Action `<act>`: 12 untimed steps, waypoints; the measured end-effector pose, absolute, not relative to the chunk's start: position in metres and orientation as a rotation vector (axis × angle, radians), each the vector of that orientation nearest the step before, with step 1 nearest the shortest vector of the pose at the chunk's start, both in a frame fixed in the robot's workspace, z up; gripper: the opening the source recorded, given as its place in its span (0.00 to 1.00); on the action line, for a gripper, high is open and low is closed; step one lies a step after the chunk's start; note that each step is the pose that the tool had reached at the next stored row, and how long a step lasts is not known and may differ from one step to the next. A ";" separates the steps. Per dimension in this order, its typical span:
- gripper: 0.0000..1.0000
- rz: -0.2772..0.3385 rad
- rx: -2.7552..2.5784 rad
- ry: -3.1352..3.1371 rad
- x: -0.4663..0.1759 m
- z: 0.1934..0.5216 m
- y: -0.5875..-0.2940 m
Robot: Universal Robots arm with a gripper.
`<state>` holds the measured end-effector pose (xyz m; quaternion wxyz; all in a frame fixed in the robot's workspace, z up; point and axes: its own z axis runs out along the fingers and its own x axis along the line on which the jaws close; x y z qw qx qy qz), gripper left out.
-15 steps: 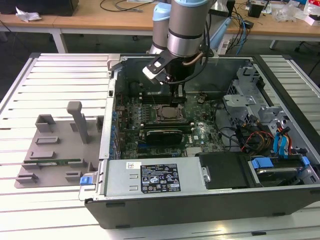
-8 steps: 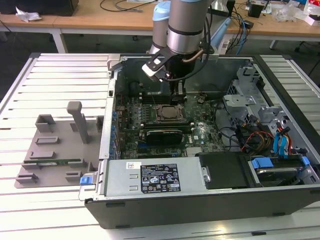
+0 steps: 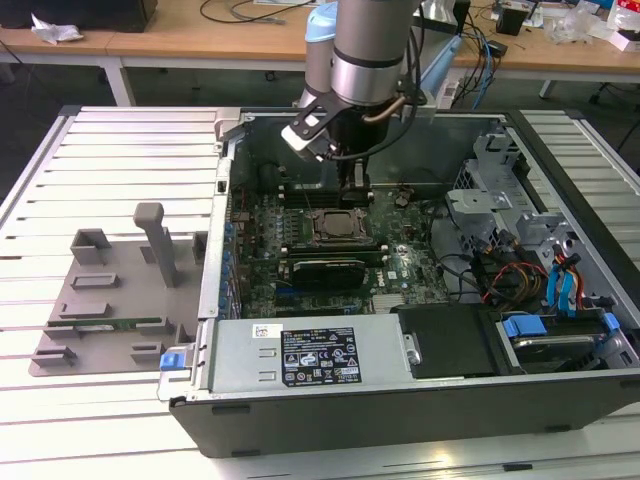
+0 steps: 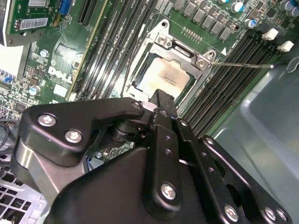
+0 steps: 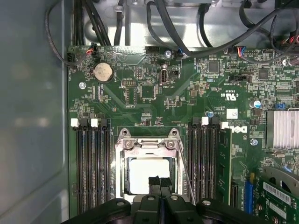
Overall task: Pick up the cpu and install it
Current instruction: 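Close the cpu cover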
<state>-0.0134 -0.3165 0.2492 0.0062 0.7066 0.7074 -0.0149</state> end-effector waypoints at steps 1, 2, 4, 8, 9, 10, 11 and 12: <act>0.11 -0.047 2.211 2.214 -0.014 0.250 -0.316; 0.11 -0.047 2.211 2.214 -0.014 0.250 -0.316; 0.11 -0.046 2.211 2.213 -0.015 0.251 -0.317; 0.11 -0.045 2.211 2.213 -0.016 0.251 -0.316; 0.11 -0.045 2.211 2.213 -0.016 0.251 -0.316; 0.11 -0.045 2.211 2.213 -0.016 0.251 -0.316; 0.11 -0.046 2.211 2.213 -0.016 0.251 -0.316; 0.11 -0.046 2.211 2.213 -0.016 0.251 -0.316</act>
